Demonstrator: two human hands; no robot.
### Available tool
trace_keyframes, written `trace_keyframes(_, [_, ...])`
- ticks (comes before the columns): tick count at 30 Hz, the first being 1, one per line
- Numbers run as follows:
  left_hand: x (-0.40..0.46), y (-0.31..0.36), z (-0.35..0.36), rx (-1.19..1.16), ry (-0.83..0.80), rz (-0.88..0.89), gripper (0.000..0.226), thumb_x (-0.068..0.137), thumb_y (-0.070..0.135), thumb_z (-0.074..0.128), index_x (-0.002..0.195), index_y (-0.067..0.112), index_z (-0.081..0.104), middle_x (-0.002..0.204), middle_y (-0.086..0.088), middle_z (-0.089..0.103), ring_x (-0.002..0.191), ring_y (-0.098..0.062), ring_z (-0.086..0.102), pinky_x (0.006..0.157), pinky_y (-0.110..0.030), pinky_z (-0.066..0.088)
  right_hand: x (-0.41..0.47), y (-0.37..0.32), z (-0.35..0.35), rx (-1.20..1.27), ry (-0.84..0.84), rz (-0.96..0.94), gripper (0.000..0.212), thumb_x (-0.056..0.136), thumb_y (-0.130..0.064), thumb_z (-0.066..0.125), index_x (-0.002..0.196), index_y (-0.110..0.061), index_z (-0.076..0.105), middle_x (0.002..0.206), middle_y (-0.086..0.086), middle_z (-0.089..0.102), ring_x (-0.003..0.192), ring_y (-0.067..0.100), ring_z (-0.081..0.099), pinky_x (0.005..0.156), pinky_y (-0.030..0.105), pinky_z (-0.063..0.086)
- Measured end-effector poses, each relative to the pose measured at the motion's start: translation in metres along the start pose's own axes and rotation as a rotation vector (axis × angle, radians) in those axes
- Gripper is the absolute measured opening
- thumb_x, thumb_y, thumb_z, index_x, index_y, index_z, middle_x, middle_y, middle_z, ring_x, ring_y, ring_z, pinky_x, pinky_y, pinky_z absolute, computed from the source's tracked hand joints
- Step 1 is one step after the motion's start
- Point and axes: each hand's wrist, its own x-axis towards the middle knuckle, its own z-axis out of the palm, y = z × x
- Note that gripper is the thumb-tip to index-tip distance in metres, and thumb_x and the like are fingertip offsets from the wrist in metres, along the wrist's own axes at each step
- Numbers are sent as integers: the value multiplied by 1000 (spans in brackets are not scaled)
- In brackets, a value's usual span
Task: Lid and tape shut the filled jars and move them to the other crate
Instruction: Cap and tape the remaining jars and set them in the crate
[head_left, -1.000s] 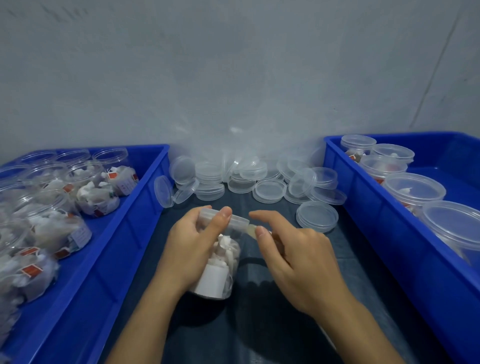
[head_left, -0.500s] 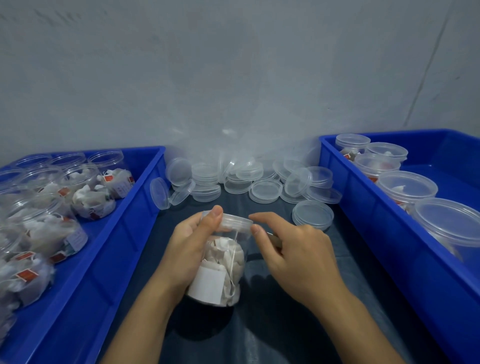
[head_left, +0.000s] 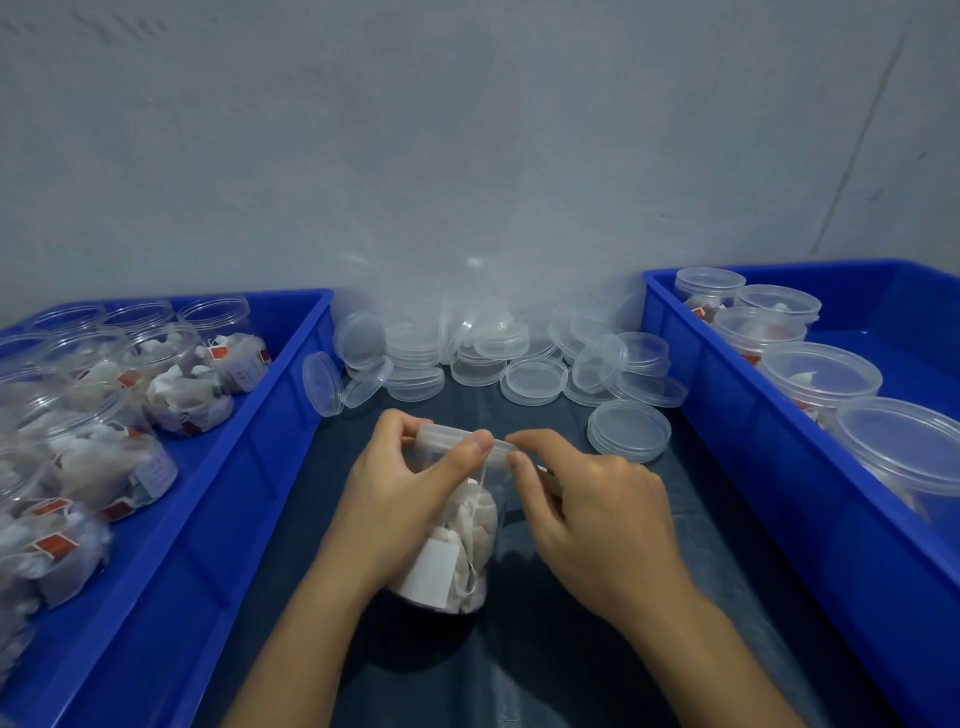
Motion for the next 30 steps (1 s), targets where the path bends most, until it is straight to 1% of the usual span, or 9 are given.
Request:
trace_keyframes(2, [-1,2,-1,58,31,35,69,64,88,66,114,40,66,104,22,72,96,7,67,85,-30,55,-1,-4,-1,48,-21,27,43,99,-50,24,125,-42,57,74,-6,70,72,25,66,68,45,51])
trace_keyframes(5, [-6,7,2,149,43,65,90,68,92,51,142,41,56,120,24,67,110,7,62,92,-24,49,-1,-7,-5,117,-66,46,51,92,-45,20,129,-43,55,74,-7,66,71,24,62,69,46,49])
trace_keyframes(8, [-11,11,9,219,43,72,97,74,94,50,152,37,45,135,16,62,125,-8,59,107,-40,48,-2,-8,-8,127,-129,41,51,88,-44,19,130,-45,48,70,-10,56,71,25,59,70,47,49])
trace_keyframes(12, [-12,10,9,191,47,74,86,84,88,53,153,38,43,139,11,61,125,-11,60,108,-45,49,0,-5,-8,171,-150,64,44,90,-44,28,131,-47,44,70,-15,58,73,22,61,73,48,51])
trace_keyframes(17, [-9,7,4,102,44,77,78,83,76,52,151,38,47,133,12,64,112,3,61,90,-21,45,2,2,-3,222,-75,94,24,93,-57,35,105,-38,45,61,-13,56,65,15,57,69,45,50])
trace_keyframes(19, [-8,7,3,78,45,76,76,83,74,51,149,37,49,129,13,65,109,5,61,87,-18,44,2,4,-3,263,-65,123,31,92,-62,39,91,-31,44,65,-8,57,65,14,55,65,44,48])
trace_keyframes(24, [-9,6,5,96,33,74,73,84,76,46,147,39,49,133,9,64,116,-4,61,98,-33,47,3,5,-3,214,-153,128,51,101,-61,40,68,-22,39,61,-5,49,67,15,48,67,44,44])
trace_keyframes(28, [-14,13,10,228,44,91,88,73,88,45,145,39,48,130,14,64,117,-8,61,102,-40,50,5,6,-4,127,-219,190,49,102,-57,38,74,-18,47,68,-4,60,74,22,57,75,43,50])
trace_keyframes(30, [-17,18,14,331,83,118,94,67,91,48,145,39,47,126,18,61,115,-8,58,100,-37,49,6,7,-4,104,-268,244,45,101,-55,38,79,-19,55,81,-7,70,83,26,63,81,43,52])
